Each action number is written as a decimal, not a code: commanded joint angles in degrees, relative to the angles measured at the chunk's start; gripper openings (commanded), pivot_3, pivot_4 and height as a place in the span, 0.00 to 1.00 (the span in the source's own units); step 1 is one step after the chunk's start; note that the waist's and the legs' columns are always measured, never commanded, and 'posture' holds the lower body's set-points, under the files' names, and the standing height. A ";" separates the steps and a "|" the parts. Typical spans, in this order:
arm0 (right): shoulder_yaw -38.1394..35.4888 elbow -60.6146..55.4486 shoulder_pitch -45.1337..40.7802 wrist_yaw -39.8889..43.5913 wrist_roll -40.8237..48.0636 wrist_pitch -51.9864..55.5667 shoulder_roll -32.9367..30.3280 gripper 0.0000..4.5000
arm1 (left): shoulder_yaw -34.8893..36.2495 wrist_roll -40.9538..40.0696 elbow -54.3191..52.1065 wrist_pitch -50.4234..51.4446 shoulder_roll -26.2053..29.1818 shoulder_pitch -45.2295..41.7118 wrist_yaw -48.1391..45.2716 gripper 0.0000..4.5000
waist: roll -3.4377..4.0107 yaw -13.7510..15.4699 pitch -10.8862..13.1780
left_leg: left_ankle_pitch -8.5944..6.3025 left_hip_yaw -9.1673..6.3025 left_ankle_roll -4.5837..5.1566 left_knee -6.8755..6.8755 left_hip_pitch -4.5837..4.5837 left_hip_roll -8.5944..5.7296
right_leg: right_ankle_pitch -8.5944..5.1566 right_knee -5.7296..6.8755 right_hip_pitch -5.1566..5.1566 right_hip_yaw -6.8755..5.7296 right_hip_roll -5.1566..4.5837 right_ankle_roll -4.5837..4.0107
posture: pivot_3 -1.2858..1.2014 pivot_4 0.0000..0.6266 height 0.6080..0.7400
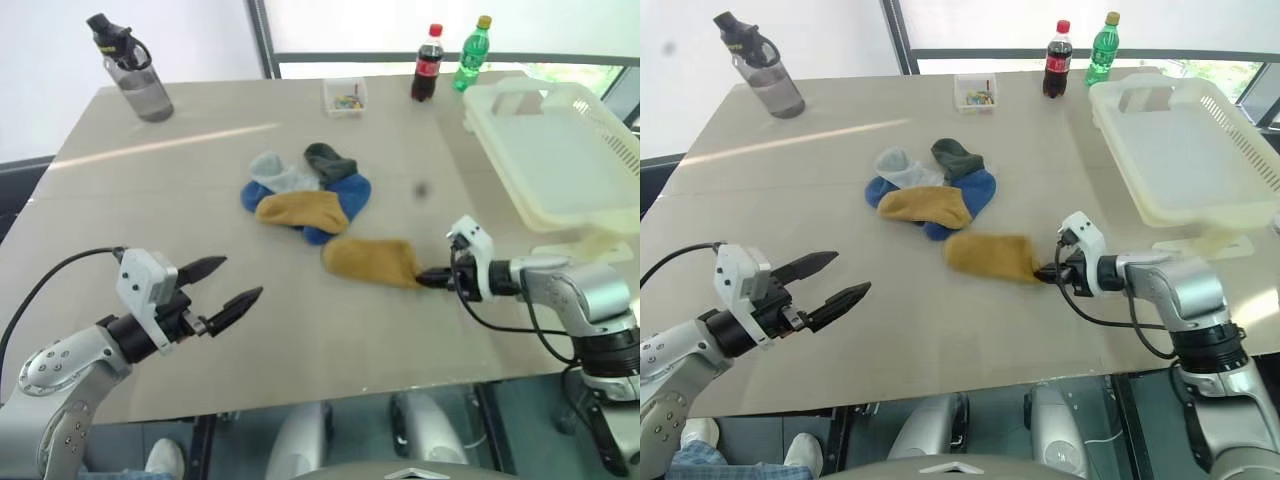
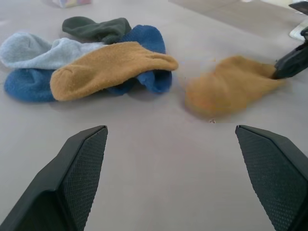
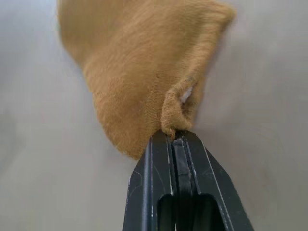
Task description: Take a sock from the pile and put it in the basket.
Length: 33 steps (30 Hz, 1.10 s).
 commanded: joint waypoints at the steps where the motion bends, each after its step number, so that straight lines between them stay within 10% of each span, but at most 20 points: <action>1: 0.05 3.47 -0.66 -1.14 -3.48 -5.41 -1.30 0.01 | 0.44 0.05 -0.59 -0.21 0.82 -0.57 -0.28 1.00 | -0.03 -0.04 -0.01 | 0.00 0.03 0.00 0.01 0.02 0.01 | 0.00 0.01 0.00 0.02 0.02 0.00 | 0.52 0.24 1.00; 31: -16.41 -12.82 14.03 -13.53 7.74 6.92 1.62 0.01 | -2.13 0.28 1.47 -0.22 1.69 -3.75 -2.55 1.00 | -0.09 1.42 -0.03 | -0.01 0.18 0.01 0.48 -0.04 0.12 | -0.14 0.03 0.24 -0.10 0.09 -0.20 | 0.52 0.24 1.00; 33: -16.32 -12.82 14.44 -14.18 7.48 6.45 1.60 0.13 | -2.59 0.35 1.91 -0.13 1.85 -4.49 -2.83 1.00 | -0.08 1.45 -0.03 | -0.01 0.17 0.01 0.48 -0.04 0.13 | -0.14 0.03 0.24 -0.11 0.10 -0.20 | 0.52 0.24 1.00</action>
